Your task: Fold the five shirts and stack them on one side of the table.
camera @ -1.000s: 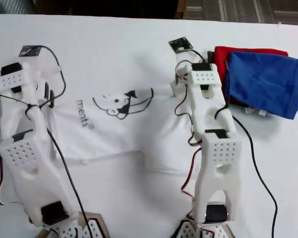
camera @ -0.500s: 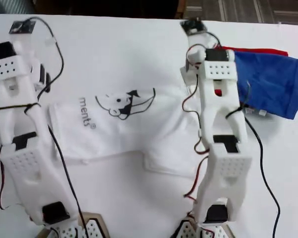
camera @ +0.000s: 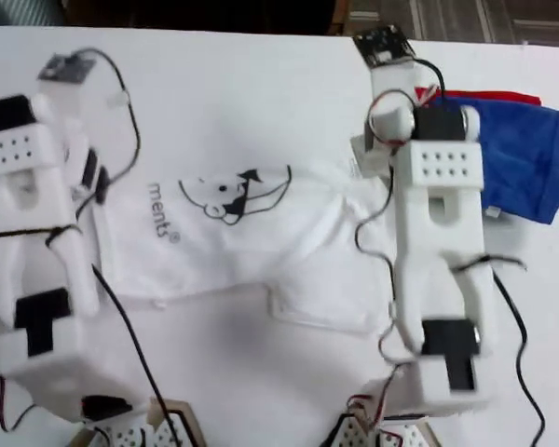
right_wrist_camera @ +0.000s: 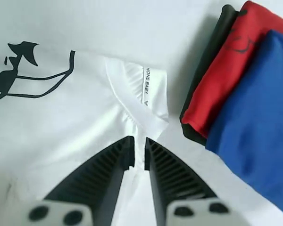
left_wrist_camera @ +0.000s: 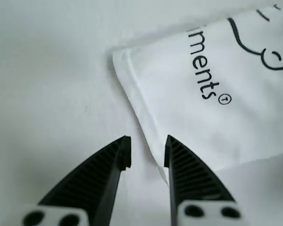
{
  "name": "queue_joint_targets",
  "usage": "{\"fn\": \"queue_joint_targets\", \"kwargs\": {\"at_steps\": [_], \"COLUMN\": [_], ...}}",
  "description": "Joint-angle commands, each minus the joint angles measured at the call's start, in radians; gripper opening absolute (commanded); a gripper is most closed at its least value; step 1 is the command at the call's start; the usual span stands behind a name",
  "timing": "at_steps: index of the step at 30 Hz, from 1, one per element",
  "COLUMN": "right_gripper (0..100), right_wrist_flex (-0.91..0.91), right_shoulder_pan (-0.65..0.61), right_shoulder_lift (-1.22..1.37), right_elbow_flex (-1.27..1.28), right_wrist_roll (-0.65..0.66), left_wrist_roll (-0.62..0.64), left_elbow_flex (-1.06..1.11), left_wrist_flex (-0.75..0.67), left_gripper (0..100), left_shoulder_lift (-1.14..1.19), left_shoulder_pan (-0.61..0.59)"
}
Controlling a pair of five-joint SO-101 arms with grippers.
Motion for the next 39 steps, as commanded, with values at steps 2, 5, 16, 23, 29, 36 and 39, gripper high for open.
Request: {"fn": "queue_joint_targets", "kwargs": {"at_steps": [2, 5, 16, 23, 29, 36, 39], "right_gripper": [4.4, 4.4, 4.9, 12.0, 20.7, 20.0, 20.1], "right_wrist_flex": [-0.076, -0.142, -0.257, -0.176, -0.165, -0.366, -0.409], "right_shoulder_pan": [-0.008, -0.008, -0.133, -0.255, -0.423, -0.438, -0.417], "right_shoulder_lift": [-0.242, -0.343, -0.433, -0.433, -0.432, -0.43, -0.42], "right_elbow_flex": [0.298, 0.506, 0.959, 0.97, 1.019, 1.2, 1.234], "right_wrist_roll": [0.003, 0.052, 0.328, 0.342, 0.342, 0.342, 0.342], "left_wrist_roll": [-0.04, -0.074, -0.084, -0.034, -0.021, -0.021, -0.021], "left_elbow_flex": [0.371, 0.565, 0.855, 0.786, 0.662, 0.642, 0.639], "left_wrist_flex": [-0.198, -0.318, -0.58, -0.522, -0.374, -0.339, -0.345], "left_gripper": [14, 14, 14, 14, 14, 14, 14], "left_shoulder_lift": [-0.164, -0.219, -0.267, -0.272, -0.272, -0.27, -0.27], "left_shoulder_pan": [0.008, 0.003, -0.014, 0.011, 0.009, 0.009, 0.009]}}
